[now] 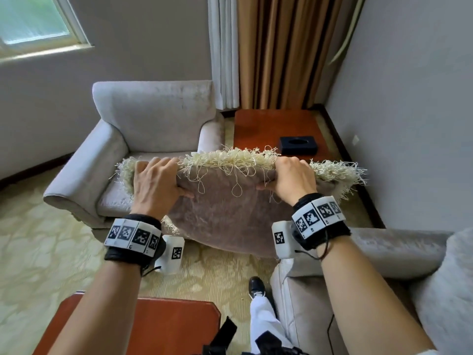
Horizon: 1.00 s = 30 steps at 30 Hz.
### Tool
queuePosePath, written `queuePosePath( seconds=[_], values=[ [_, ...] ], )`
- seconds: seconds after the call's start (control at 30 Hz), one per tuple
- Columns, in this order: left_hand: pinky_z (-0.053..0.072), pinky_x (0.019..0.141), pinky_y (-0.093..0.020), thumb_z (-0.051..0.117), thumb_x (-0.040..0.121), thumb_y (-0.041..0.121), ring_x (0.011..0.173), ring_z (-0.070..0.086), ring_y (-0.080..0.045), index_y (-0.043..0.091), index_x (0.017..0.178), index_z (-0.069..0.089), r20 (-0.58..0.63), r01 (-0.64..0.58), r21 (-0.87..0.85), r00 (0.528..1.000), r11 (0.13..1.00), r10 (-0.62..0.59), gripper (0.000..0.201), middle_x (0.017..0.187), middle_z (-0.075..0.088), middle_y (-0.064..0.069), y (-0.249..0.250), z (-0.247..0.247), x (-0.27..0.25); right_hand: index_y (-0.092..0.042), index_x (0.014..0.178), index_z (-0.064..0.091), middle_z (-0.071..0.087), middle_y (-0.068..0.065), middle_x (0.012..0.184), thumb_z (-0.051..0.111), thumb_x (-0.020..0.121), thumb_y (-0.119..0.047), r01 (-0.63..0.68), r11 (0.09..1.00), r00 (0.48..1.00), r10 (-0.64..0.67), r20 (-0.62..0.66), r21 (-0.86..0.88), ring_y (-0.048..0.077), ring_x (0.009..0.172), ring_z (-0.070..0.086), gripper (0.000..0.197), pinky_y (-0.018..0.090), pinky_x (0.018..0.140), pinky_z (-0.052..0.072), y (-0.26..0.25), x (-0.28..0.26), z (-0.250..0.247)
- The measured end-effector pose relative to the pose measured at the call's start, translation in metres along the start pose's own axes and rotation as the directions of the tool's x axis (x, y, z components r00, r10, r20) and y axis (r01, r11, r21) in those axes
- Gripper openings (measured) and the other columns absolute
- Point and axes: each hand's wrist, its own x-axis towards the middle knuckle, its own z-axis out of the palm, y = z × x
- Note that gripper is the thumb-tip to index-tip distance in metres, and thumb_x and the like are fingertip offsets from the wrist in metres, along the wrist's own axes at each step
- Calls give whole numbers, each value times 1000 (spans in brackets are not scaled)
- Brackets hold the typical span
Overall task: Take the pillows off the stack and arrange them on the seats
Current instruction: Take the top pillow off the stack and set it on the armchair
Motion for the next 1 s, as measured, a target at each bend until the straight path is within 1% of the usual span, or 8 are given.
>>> queuePosePath(
  seconds=[0.1, 0.23, 0.4, 0.47, 0.63, 0.8, 0.87, 1.0],
  values=[
    [36, 86, -41, 76, 44, 66, 96, 60, -23, 18, 91, 63, 27, 55, 31, 998, 998, -56, 69, 97, 70, 3, -11, 21, 45, -24, 73, 45, 71, 6, 91, 79, 80, -25, 57, 998, 997, -57, 46, 11, 29, 89, 65, 35, 33, 77, 41, -1, 65, 19],
    [36, 82, -41, 78, 44, 65, 87, 60, -24, 17, 76, 56, 48, 150, 65, 987, 987, -153, 62, 86, 69, 2, -26, 36, 101, -25, 74, 51, 72, 5, 89, 79, 79, -24, 120, 992, 989, -121, 83, 28, 28, 86, 66, 29, 33, 75, 45, -8, 150, 36],
    [36, 79, -40, 78, 46, 63, 87, 62, -24, 16, 81, 62, 10, 277, 101, 960, 956, -279, 60, 90, 72, -1, -50, 47, 145, -24, 72, 58, 71, 2, 80, 82, 75, -17, 238, 971, 967, -240, 82, 39, 27, 82, 67, 26, 31, 71, 40, -35, 237, 52],
    [36, 80, -40, 78, 46, 64, 88, 63, -25, 15, 86, 65, 1, 334, 122, 942, 935, -336, 64, 93, 72, -3, -61, 48, 157, -24, 72, 59, 71, 3, 78, 81, 74, -15, 277, 960, 958, -279, 66, 40, 28, 80, 68, 24, 32, 70, 43, -50, 262, 60],
    [39, 80, -42, 86, 51, 52, 88, 64, -31, 8, 83, 63, -54, 466, 147, 884, 872, -464, 58, 93, 71, -12, -92, 42, 172, -25, 65, 44, 71, 8, 83, 79, 79, -25, 379, 914, 917, -392, 76, 142, 31, 84, 67, 38, 35, 74, 46, -96, 310, 73],
    [42, 78, -39, 85, 64, 37, 88, 61, -29, 12, 83, 63, -85, 535, 222, 843, 815, -531, 38, 90, 69, -8, -142, 41, 187, -20, 82, 62, 69, 6, 84, 75, 79, -17, 448, 883, 882, -462, 90, 140, 31, 86, 68, 13, 32, 67, 42, -145, 343, 96],
    [41, 75, -38, 85, 62, 39, 88, 61, -30, 11, 84, 64, -66, 560, 200, 826, 804, -560, 41, 90, 68, -10, -161, 43, 192, -22, 83, 65, 69, 4, 82, 76, 77, -18, 466, 874, 872, -480, 95, 135, 30, 85, 68, 13, 32, 68, 44, -164, 351, 109],
    [42, 78, -40, 85, 61, 39, 91, 61, -31, 11, 84, 64, -23, 576, 175, 813, 798, -582, 42, 92, 68, -12, -217, 52, 205, -23, 80, 65, 69, 2, 78, 79, 71, -18, 454, 882, 876, -468, 119, 127, 28, 81, 69, 17, 32, 68, 49, -215, 372, 137]
  ],
)
